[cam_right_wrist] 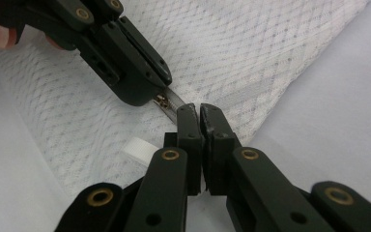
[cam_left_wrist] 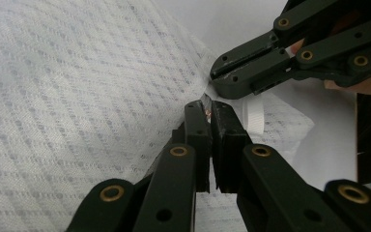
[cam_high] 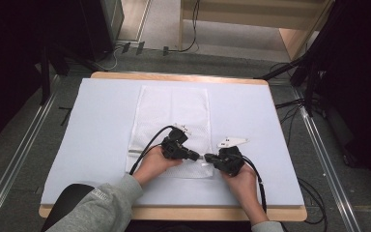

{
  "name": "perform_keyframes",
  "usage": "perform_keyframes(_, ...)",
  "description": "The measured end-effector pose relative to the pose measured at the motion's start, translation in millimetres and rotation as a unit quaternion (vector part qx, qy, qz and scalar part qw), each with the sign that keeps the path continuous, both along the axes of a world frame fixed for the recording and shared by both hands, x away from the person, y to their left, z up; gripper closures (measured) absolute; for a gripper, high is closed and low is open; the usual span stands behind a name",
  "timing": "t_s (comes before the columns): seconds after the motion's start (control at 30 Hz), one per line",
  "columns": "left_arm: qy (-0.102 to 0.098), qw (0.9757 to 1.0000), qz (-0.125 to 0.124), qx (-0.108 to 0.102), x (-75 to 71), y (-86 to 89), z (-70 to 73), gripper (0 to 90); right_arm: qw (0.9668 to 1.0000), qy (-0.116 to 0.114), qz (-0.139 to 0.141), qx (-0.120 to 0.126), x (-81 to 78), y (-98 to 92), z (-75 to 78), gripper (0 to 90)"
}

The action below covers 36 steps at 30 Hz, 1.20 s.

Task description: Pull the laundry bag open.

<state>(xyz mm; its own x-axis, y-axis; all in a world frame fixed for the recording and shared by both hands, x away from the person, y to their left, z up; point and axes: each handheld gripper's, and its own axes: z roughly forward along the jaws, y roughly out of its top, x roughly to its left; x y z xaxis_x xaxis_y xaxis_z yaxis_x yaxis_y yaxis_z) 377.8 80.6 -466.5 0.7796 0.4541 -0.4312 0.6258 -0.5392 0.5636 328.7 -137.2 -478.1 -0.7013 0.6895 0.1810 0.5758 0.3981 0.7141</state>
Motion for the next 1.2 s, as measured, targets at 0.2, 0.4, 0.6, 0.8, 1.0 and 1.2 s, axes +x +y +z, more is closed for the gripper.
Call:
perform_keyframes(0.2,0.005,1.0000,-0.004,0.004,0.1,1.5,0.8,88.3,1.0000,-0.002,0.003,0.003,-0.1,-0.6,-0.7,89.7)
perform_keyframes(0.4,0.013,0.9999,0.007,0.002,2.2,4.4,0.1,88.2,1.0000,-0.004,0.002,-0.005,-1.0,0.7,-0.2,90.0)
perform_keyframes(0.6,0.016,0.9999,0.005,0.002,2.6,7.5,1.4,88.2,0.9998,-0.012,0.006,-0.013,-0.9,1.6,0.2,90.0)
perform_keyframes(0.8,0.024,0.9997,0.006,0.000,4.5,14.4,3.5,88.2,0.9998,-0.009,0.011,-0.011,0.8,-0.3,0.2,90.0)
perform_keyframes(1.0,0.025,0.9996,0.007,0.005,4.5,20.6,4.2,88.2,0.9999,0.002,0.010,-0.004,2.4,-1.7,0.1,90.0)
perform_keyframes(1.2,0.026,0.9996,0.011,0.004,4.8,27.6,6.0,88.2,0.9999,0.003,0.016,-0.005,3.9,-2.0,0.2,90.0)
